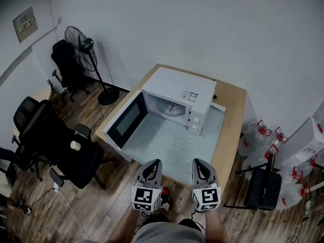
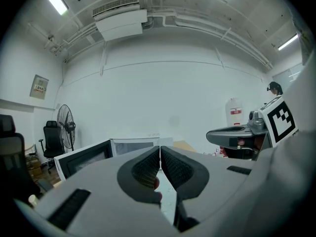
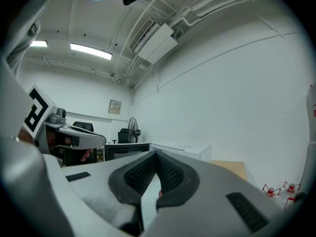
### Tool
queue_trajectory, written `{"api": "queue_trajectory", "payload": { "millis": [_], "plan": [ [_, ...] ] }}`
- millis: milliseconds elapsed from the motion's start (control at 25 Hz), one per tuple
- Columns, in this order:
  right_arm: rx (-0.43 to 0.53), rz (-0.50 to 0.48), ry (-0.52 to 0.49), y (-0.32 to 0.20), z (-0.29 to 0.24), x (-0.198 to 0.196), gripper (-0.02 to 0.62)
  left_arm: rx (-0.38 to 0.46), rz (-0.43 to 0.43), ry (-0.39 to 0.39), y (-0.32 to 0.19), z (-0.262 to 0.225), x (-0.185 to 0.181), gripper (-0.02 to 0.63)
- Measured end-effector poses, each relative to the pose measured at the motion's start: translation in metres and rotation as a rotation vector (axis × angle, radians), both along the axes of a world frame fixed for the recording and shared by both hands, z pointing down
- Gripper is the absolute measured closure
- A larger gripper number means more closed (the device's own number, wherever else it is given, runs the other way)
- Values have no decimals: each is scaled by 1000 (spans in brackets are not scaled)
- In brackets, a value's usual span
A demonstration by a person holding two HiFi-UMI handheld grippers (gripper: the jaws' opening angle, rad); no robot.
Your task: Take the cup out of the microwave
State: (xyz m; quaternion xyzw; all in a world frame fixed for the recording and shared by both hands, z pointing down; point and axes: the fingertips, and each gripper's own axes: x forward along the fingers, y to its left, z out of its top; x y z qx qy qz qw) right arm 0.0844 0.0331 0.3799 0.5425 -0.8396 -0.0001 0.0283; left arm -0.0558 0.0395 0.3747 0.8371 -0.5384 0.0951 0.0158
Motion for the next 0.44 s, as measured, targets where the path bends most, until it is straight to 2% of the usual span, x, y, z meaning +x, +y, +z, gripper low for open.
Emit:
{"api": "queue_trajectory", "payload": {
  "millis": [440],
  "plan": [
    [-2,1,-3,-1,2,-2,578,-7,1,5,-1,-1,-1,580]
  ]
}}
